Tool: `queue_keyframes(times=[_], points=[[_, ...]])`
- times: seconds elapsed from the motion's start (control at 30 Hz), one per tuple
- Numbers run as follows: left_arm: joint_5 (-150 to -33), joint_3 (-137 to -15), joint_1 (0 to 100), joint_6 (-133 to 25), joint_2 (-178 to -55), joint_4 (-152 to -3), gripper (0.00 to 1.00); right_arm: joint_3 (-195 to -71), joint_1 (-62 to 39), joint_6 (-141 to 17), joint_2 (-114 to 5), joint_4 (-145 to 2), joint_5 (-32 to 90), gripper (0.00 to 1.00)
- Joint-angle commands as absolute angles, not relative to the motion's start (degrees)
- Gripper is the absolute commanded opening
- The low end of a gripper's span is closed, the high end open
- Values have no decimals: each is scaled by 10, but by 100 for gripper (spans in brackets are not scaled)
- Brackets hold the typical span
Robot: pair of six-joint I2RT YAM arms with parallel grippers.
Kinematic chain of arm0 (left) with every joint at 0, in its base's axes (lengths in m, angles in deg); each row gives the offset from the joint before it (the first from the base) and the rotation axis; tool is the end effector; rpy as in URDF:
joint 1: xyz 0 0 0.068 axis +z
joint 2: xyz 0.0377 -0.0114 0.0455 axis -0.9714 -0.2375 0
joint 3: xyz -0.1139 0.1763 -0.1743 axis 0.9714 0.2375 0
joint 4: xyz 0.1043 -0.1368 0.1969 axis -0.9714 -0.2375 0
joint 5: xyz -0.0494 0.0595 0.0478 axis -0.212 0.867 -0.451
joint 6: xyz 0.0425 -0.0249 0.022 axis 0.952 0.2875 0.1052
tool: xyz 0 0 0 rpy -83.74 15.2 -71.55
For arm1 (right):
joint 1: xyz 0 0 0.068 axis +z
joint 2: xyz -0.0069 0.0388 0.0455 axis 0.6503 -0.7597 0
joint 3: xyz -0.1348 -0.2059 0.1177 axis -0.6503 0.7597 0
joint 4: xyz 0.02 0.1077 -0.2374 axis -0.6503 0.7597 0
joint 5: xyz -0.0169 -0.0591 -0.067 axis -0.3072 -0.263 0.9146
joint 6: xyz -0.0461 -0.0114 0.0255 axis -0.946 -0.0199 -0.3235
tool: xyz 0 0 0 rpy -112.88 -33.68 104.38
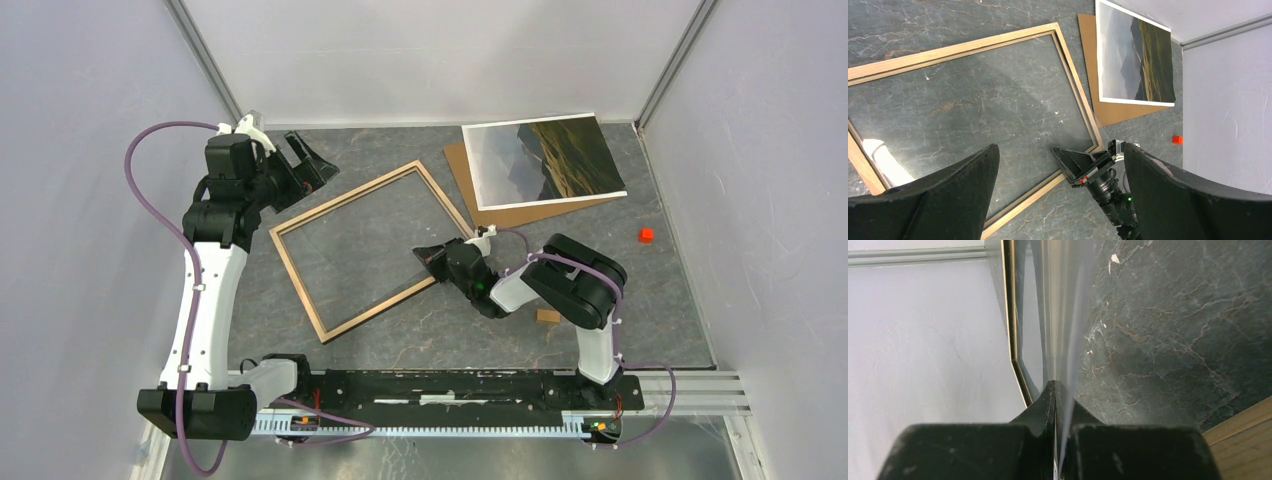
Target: Put the photo into the frame
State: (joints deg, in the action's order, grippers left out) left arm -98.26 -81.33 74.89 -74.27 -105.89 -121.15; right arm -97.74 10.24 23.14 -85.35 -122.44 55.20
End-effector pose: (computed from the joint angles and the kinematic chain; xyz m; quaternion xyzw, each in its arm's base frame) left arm 0.2265 -0.0145 0.4131 -0.1615 0.8410 -0.2526 0.4503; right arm 0.2315 0.2663 0.1059 0.3716 0.7310 0.4862 0.3018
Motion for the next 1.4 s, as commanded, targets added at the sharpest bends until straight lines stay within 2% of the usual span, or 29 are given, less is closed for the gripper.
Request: queue_keyframes(times=[0.0, 0.27, 0.43, 0.67, 0.97, 1.13, 1.37], points=[[-982, -828, 746, -719, -1060, -1197, 100, -988, 107, 220, -860, -1244, 560, 7], [-977, -822, 745, -714, -1053, -1197, 100, -1010, 106, 163, -795, -1116, 528, 76], [-949, -797, 746, -704, -1026, -1197, 100, -988, 110, 126, -716, -1008, 490, 93], [-956, -745, 745, -682, -1003, -1202, 100, -938, 110, 3, -568, -873, 434, 98], [-1046, -686, 744, -666, -998, -1245, 100, -922, 46, -446, -321, -679, 494, 98], [-1101, -647, 735, -674, -1015, -1232, 100, -988, -25, -553, -336, -586, 465, 98], [-1110, -639, 715, -652, -1048, -1231, 100, -1029, -85, -563, -421, -600, 394, 98]])
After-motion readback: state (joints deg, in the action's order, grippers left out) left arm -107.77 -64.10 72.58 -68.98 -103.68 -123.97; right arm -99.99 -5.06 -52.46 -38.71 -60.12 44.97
